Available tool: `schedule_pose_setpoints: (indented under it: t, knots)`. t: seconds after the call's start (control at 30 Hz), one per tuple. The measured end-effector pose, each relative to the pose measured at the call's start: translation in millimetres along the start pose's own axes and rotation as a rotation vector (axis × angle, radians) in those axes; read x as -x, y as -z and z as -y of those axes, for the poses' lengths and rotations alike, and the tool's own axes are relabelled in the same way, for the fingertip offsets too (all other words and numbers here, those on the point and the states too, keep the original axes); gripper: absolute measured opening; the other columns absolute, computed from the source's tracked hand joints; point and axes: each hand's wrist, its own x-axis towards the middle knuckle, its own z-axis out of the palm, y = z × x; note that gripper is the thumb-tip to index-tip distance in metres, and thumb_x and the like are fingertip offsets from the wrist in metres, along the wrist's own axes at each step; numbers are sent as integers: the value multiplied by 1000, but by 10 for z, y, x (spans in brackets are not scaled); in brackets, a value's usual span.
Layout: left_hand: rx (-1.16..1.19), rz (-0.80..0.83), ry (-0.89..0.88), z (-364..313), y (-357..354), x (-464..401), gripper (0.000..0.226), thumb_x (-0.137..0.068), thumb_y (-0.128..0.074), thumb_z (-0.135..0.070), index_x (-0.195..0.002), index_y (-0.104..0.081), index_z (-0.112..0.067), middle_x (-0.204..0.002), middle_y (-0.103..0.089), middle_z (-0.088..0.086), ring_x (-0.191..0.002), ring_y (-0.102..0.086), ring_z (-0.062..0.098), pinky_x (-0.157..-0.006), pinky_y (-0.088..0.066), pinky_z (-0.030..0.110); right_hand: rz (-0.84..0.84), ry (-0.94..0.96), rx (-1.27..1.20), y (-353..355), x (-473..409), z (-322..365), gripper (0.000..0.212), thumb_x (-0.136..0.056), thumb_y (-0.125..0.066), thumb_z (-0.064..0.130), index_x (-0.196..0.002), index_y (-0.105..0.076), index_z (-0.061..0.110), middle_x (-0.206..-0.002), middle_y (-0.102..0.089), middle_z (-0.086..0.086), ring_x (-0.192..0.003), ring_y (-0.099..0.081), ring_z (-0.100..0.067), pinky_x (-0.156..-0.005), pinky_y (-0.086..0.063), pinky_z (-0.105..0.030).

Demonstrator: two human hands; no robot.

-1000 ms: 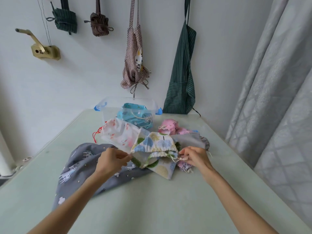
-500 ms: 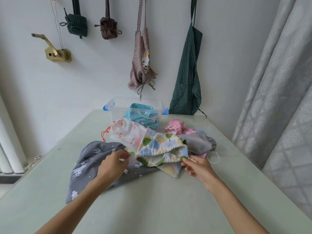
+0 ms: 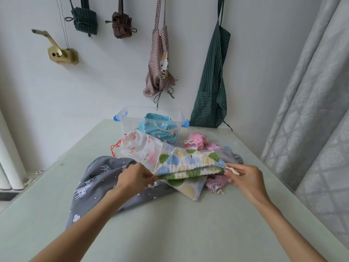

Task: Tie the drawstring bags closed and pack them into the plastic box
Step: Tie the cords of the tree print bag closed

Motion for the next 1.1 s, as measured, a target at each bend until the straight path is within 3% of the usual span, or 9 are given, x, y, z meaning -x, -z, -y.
schedule_pose_setpoints:
  t: [0.17, 0.27, 0.37, 0.47, 0.67, 0.73, 0.87, 1.03, 1.1]
  knots:
    - [-90, -76, 3, 163, -44, 221, 27, -91, -56, -37, -69, -63, -23, -63, -61, -5, -72, -61, 23, -57, -39, 28, 136, 6, 253, 58, 138, -228, 13, -79, -71, 9, -83, -78, 19, -48, -63, 20, -42, -58, 0, -47, -42, -11]
    - [-116, -145, 6, 222, -21, 315, 20, -92, -54, -33, -82, -70, -26, -80, -70, -5, -83, -64, 24, -60, -43, 28, 94, -35, 265, 151, 193, -291, 20, -80, -72, 26, -62, -74, 16, -48, -64, 11, -44, -59, -2, -54, -47, -23]
    - [-216, -231, 47, 344, 43, 354, 20, -94, -50, -34, -93, -70, -30, -96, -71, 2, -92, -62, 30, -61, -41, 31, 7, -140, 360, 355, 228, -370, 26, -83, -66, 36, -60, -68, 23, -58, -66, 4, -64, -65, -21, -63, -49, -33]
    - [-243, -257, 89, 509, 88, 373, 20, -93, -50, -33, -92, -71, -30, -99, -70, 4, -95, -61, 30, -63, -43, 31, -30, -213, 441, 530, 295, -392, 27, -82, -63, 39, -59, -65, 27, -65, -67, 5, -77, -64, -27, -64, -45, -30]
    - [-245, -243, 69, 327, 32, 369, 19, -89, -51, -38, -93, -69, -32, -96, -70, -4, -93, -63, 25, -59, -37, 28, 149, -141, 242, 164, 326, -66, 35, -80, -61, 52, -65, -70, 22, -60, -67, 0, -59, -61, -18, -70, -52, -35]
    - [-218, -214, 81, 280, 24, 338, 19, -86, -52, -37, -99, -64, -32, -103, -70, -4, -96, -62, 25, -62, -40, 29, 260, -118, 217, -34, 378, 76, 44, -75, -59, 63, -73, -72, 21, -66, -68, 3, -61, -61, -13, -71, -51, -33]
    - [-85, -87, 113, 284, 53, 218, 57, -74, -62, -36, -127, -46, -25, -125, -59, 0, -111, -58, 23, -77, -46, 30, 394, -29, 381, -318, 425, 179, 47, -73, -66, 60, -65, -55, 14, -69, -57, 5, -72, -57, -15, -64, -41, -29]
    - [416, -11, 41, 344, 139, 104, 74, -69, -68, -23, -137, -44, -9, -128, -59, 9, -119, -55, 24, -103, -43, 40, 330, 51, 387, -376, 451, 92, 45, -82, -65, 43, -53, -42, 18, -47, -38, 6, -53, -36, -10, -50, -25, -27]
    - [331, -23, 5, 404, 141, 40, 71, -73, -71, -21, -138, -43, -13, -124, -61, 5, -119, -54, 25, -100, -45, 42, 297, 71, 341, -346, 439, 56, 41, -84, -64, 43, -52, -48, 23, -48, -40, 9, -49, -33, -6, -49, -25, -26]
